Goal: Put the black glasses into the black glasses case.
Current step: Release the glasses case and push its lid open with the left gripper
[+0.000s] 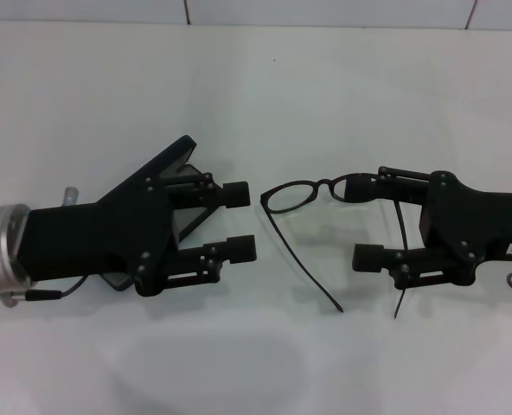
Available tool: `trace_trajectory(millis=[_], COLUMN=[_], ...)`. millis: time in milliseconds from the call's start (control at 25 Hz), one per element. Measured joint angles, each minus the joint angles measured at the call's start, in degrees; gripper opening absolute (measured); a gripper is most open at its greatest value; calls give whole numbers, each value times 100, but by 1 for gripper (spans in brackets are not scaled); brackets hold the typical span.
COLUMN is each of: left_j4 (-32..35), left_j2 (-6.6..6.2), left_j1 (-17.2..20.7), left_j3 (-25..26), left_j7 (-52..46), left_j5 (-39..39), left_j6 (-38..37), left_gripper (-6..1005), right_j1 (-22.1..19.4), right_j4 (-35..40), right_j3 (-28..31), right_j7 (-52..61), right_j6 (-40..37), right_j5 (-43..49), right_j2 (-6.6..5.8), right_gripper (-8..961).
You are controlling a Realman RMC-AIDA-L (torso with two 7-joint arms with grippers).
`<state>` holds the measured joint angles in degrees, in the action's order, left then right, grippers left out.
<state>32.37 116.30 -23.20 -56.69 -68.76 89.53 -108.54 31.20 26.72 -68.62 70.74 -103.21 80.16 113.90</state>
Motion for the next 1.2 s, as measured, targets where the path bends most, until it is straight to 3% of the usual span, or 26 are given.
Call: trace_trajectory(millis=[440, 560, 680, 760, 960, 1080, 1200], left_j4=[6, 74, 556, 1227, 3034, 4270, 5371], left_j2=[35, 142, 280, 343, 339, 355, 351], left_j1=[-11, -68, -92, -71, -6, 34, 62], left_j3=[38, 135, 171, 140, 138, 61, -350], left_j7=[10, -215, -809, -1381, -3184, -4319, -5555], left_j5=[-41, -60, -33, -10, 178, 1003, 2299], left_j6=[106, 338, 638, 735, 1089, 1541, 2078], left_gripper=[620, 620, 620, 621, 621, 621, 622], right_j1=[15, 3, -30, -57, -322, -536, -733], right_j4=[0, 0, -1, -33, -54, -34, -26], right_j3=[-23, 3, 18, 83, 451, 788, 1109], right_j7=[-4, -14, -19, -20, -24, -53, -97], right_j6=[147, 175, 257, 299, 307, 266, 257], right_j5=[8, 7, -10, -10, 6, 0, -15], right_j2=[17, 18, 8, -12, -41, -43, -20], right_gripper=[872, 872, 872, 872, 872, 872, 872])
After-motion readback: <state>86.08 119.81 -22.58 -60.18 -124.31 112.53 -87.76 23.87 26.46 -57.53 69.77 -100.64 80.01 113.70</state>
